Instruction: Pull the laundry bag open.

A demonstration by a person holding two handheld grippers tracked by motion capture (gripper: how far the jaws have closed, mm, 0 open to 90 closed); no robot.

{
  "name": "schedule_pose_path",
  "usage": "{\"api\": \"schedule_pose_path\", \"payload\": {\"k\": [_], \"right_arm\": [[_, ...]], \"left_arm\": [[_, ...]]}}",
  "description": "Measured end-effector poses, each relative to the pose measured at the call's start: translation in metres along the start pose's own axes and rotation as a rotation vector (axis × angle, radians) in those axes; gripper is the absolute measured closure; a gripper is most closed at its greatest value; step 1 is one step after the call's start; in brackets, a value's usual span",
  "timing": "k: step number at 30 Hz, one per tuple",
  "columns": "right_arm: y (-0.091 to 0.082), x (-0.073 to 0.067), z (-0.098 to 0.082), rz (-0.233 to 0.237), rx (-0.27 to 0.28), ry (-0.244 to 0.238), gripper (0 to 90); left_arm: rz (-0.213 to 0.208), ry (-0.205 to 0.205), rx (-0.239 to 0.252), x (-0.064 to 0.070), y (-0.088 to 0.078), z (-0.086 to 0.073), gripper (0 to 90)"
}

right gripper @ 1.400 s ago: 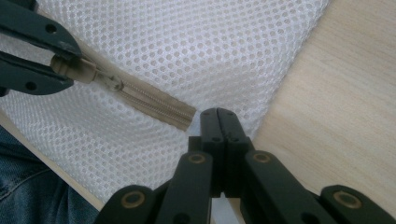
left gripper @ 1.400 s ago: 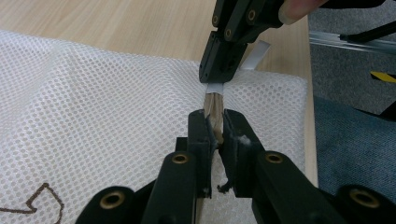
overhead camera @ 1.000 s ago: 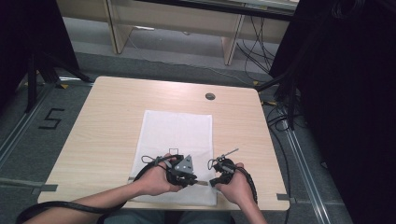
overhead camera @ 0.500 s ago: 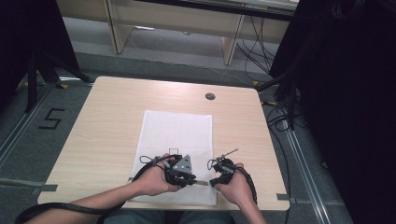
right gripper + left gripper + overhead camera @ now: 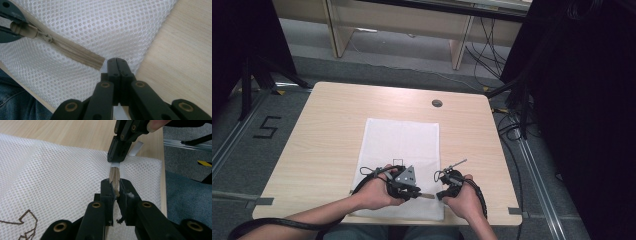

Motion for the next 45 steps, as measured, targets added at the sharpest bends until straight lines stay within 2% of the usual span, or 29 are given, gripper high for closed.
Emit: {"api": "schedule_pose_path", "payload": {"k": [1,5,19,22,27,30,31,38,39,40,41,45], "right_arm": [[-0.001,-0.001,0.0,-0.004,-0.005,0.011,90.0],[0.0,0.0,0.0,0.003,-0.001,0.0,90.0],[0.0,-0.001,0.0,0.003,-0.005,0.007,90.0],[0.0,-0.001,0.0,0.002,-0.007,0.007,90.0],[0.0,-0.001,0.0,0.0,-0.007,0.008,90.0],[0.0,-0.001,0.0,-0.002,-0.005,0.007,90.0],[0.0,-0.001,0.0,-0.003,-0.006,0.006,90.0],[0.0,-0.001,0.0,-0.003,-0.005,0.006,90.0],[0.0,-0.001,0.0,-0.006,-0.001,-0.001,90.0],[0.0,-0.001,0.0,-0.001,-0.002,-0.003,90.0],[0.0,-0.001,0.0,-0.002,-0.002,-0.003,90.0],[0.0,-0.001,0.0,-0.003,-0.004,0.004,90.0]], "left_arm": [[-0.003,-0.001,0.001,0.0,0.0,0.0,81.6],[-0.003,-0.003,0.001,-0.001,-0.002,-0.002,81.7],[-0.002,-0.015,0.007,-0.002,-0.008,-0.006,81.6],[0.0,0.008,0.003,-0.004,-0.009,-0.006,81.6],[-0.003,-0.022,0.014,-0.003,-0.009,-0.008,81.6],[0.001,-0.011,0.013,-0.003,-0.01,-0.008,81.7],[0.001,-0.022,0.011,-0.003,-0.011,-0.009,81.6],[-0.001,-0.029,0.023,-0.003,-0.011,-0.01,81.7],[-0.001,-0.026,0.023,-0.004,-0.011,-0.01,81.7],[0.001,-0.004,0.017,-0.005,-0.011,-0.01,81.7],[-0.001,-0.03,0.02,-0.003,-0.011,-0.011,81.7],[0.0,-0.03,0.022,-0.003,-0.011,-0.011,81.6]]}}
Point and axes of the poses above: each handheld gripper's, and its own axes: y roughly forward along the jaws, z roughly out of its top, x roughly to its right, the point moved 1 cm from there along y, roughly forward along the jaws, and after that the axes turned 3 degrees about -y, right-handed, at the moved point
